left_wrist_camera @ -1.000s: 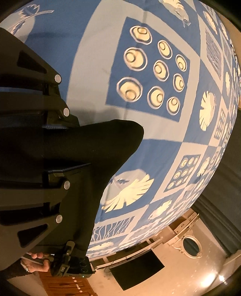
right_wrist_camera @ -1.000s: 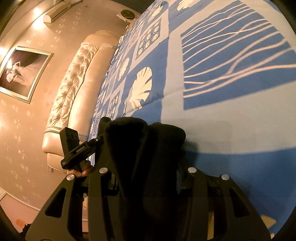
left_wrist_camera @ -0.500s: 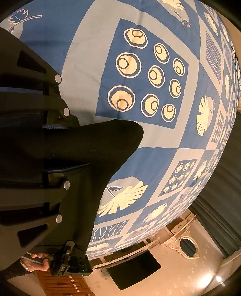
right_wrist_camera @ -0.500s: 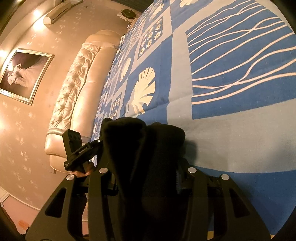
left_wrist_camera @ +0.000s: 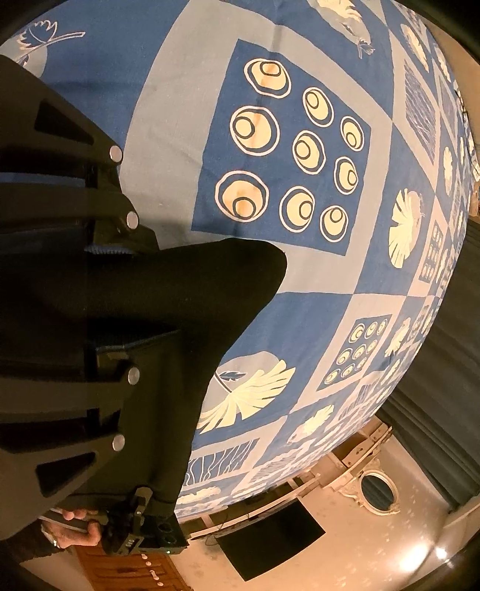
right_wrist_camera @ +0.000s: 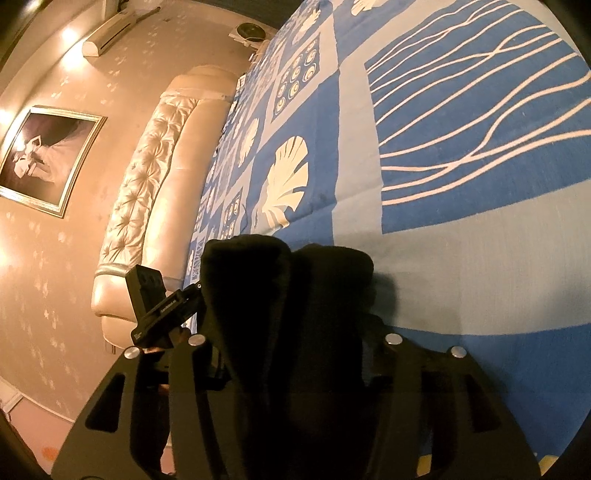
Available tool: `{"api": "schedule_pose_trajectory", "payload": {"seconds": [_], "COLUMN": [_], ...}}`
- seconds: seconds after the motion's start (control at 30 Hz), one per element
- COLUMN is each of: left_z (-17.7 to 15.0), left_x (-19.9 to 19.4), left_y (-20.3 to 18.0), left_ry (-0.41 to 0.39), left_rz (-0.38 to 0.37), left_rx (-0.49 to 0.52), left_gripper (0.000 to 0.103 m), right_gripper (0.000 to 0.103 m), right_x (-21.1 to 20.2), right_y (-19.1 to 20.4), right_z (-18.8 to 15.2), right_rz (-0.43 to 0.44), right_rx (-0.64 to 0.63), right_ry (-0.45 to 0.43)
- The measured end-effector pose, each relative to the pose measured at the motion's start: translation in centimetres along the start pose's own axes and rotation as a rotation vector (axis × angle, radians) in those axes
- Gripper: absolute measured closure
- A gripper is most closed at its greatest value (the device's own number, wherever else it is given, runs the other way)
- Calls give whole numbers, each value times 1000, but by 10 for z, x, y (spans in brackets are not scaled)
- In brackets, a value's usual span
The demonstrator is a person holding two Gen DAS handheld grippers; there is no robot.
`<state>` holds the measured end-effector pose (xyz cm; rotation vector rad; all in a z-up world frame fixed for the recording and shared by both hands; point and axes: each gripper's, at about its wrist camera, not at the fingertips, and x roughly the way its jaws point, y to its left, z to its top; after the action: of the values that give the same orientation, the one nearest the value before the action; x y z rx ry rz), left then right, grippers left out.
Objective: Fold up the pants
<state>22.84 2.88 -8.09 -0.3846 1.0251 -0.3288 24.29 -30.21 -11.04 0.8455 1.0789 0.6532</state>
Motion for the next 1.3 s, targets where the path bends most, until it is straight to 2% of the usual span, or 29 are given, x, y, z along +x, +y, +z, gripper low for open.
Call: {"api": "schedule_pose_trajectory", "payload": {"seconds": [0.13, 0.2, 0.23, 0.3, 0.47, 0.57, 0.63, 0.77, 0.83, 0.87, 0.9, 0.97, 1.03, 1.13, 1.3], "left_z": [-5, -11, -17, -32, -73, -100, -116, -118, -117, -117, -116, -114, -113, -110, -118], "left_x": [-11, -22, -29, -44, -66, -69, -71, -66, -61, -58, -55, -56, -61, -70, -80], "left_y": [0, 2, 4, 10, 25, 33, 32, 26, 21, 17, 14, 9, 0, -7, -9], "left_ry": [-16, -23, -28, -29, 3, 48, 48, 21, 23, 25, 33, 32, 33, 29, 46], "left_rz": [-12, -30, -54, -109, -150, -176, -202, -217, -233, -215, -201, -168, -131, -106, -93], "left_rx": [-9, -19, -27, -47, -127, -202, -229, -230, -236, -226, -217, -212, -190, -169, -190], "left_gripper": [56, 52, 44, 39, 37, 37, 36, 32, 35, 42, 50, 55, 64, 70, 71], "right_gripper": [43, 33, 31, 24, 21, 18, 16, 16, 25, 43, 53, 61, 64, 67, 67], "right_x": [-5, -12, -16, -28, -50, -55, -53, -42, -36, -34, -32, -33, -38, -46, -55], "right_y": [0, 1, 2, 1, -3, -3, -1, 7, 13, 14, 13, 10, 11, 18, 31], "right_z": [-4, -9, -13, -24, -62, -83, -94, -106, -108, -108, -109, -112, -116, -121, -134], "right_rz": [-10, -22, -36, -66, -93, -74, -60, -45, -58, -78, -97, -74, -45, -23, -13], "right_rx": [22, 32, 34, 30, 52, 61, 53, 23, 7, 1, 2, 17, 35, 35, 25], "right_ry": [-6, -12, -13, -19, -23, -24, -13, 10, 3, -4, -6, -23, -47, -68, -54]}}
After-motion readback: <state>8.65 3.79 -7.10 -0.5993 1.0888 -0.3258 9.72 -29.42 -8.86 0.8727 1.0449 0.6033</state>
